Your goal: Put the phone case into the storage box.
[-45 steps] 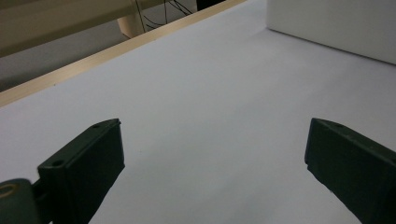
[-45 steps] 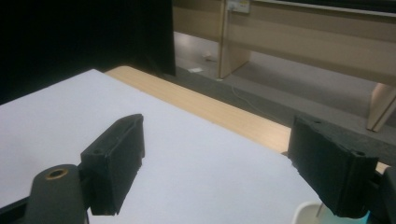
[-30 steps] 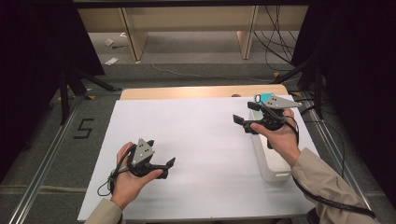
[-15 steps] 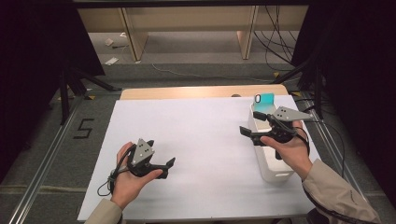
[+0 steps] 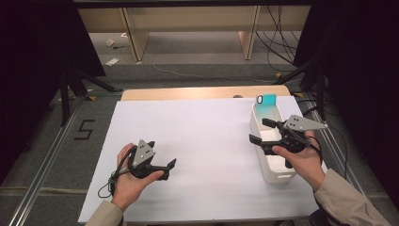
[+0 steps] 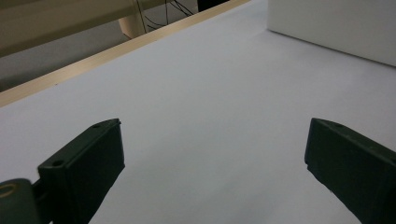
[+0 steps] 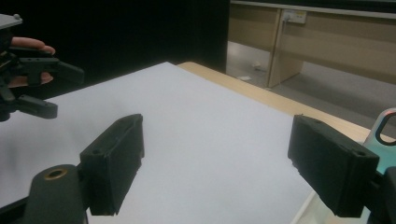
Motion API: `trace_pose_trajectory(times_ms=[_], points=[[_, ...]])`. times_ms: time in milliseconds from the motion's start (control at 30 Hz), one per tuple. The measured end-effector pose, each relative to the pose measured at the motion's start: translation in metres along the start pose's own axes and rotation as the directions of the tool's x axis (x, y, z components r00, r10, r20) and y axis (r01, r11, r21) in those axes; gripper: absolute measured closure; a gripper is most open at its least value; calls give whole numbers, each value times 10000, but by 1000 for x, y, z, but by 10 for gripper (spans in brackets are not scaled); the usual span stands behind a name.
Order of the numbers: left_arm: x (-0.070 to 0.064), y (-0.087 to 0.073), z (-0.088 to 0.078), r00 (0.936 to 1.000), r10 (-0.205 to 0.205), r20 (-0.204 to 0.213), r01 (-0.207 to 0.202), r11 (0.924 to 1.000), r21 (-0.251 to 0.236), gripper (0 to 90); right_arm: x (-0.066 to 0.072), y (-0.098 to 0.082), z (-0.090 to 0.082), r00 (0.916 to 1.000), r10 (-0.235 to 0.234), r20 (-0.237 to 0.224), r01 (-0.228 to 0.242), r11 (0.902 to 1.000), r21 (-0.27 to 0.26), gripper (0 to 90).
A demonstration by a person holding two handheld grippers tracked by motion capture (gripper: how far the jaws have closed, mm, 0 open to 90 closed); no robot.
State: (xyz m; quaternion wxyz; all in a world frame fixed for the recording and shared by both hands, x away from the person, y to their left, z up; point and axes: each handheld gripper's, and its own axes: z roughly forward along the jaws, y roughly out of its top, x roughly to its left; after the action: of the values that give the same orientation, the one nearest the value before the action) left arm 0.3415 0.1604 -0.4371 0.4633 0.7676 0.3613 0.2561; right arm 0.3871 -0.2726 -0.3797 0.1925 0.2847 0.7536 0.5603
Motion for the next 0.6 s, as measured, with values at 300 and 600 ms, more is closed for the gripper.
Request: trace_pose_trajectory(times_ms=[300, 600], points=[[0, 0, 0, 10000, -7, 7, 7, 10000, 3, 39, 5, -8, -15, 9998, -104, -175, 102, 9999, -104, 195], [1, 0, 0, 10000, -69, -2, 69, 10000, -17, 40, 9, -13, -24, 9992, -291, -270, 287, 9995, -154, 195]])
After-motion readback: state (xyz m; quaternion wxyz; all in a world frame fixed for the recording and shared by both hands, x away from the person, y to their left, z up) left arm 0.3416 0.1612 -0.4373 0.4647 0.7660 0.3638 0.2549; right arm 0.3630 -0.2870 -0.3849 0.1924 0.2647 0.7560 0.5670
